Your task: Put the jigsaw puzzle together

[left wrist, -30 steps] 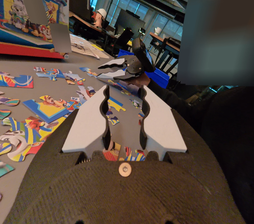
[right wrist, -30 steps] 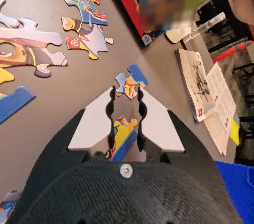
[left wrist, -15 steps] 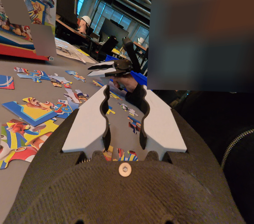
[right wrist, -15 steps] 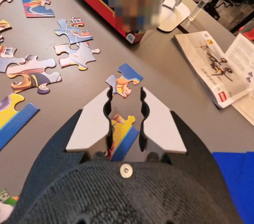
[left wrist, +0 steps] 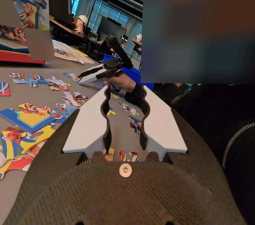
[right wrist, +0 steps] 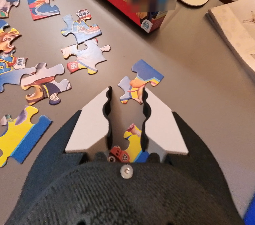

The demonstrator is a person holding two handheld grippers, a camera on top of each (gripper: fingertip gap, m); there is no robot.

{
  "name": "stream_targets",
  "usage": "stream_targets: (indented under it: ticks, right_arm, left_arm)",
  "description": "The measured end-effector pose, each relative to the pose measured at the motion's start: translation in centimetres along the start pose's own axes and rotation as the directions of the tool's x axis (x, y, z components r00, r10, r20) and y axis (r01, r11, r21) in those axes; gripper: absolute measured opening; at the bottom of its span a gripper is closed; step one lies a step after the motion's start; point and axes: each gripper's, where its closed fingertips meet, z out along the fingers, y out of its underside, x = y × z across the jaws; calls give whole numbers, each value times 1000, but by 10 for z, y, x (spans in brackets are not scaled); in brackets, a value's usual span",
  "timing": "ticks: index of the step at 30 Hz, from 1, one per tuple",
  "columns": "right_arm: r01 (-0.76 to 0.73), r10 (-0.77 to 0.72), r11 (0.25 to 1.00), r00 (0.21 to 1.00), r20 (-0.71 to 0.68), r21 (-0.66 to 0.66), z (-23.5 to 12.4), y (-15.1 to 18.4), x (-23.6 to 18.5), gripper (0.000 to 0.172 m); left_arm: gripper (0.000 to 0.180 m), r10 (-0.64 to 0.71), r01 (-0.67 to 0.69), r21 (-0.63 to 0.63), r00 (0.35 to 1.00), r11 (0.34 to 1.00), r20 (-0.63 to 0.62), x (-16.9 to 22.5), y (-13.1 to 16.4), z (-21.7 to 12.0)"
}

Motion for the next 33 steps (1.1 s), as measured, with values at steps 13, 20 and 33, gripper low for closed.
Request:
stream_targets:
  ticks: [13, 20, 33]
  right_arm:
    - [3, -3, 1000, 999, 36, 1, -1, 2, -4, 38]
    - [13, -13, 1000, 999, 45, 6, -2, 2, -4, 35]
    - [63, -65, 998, 993, 99, 21, -2, 2, -6, 25]
  left_arm:
    - [41, 20, -20, -3, 1000, 1000, 7, 0, 1, 0]
    - [41, 23, -23, -3, 1000, 1000, 7, 1, 1, 0]
    - [40, 26, -26, -5, 1000, 1000, 5, 1, 1, 1]
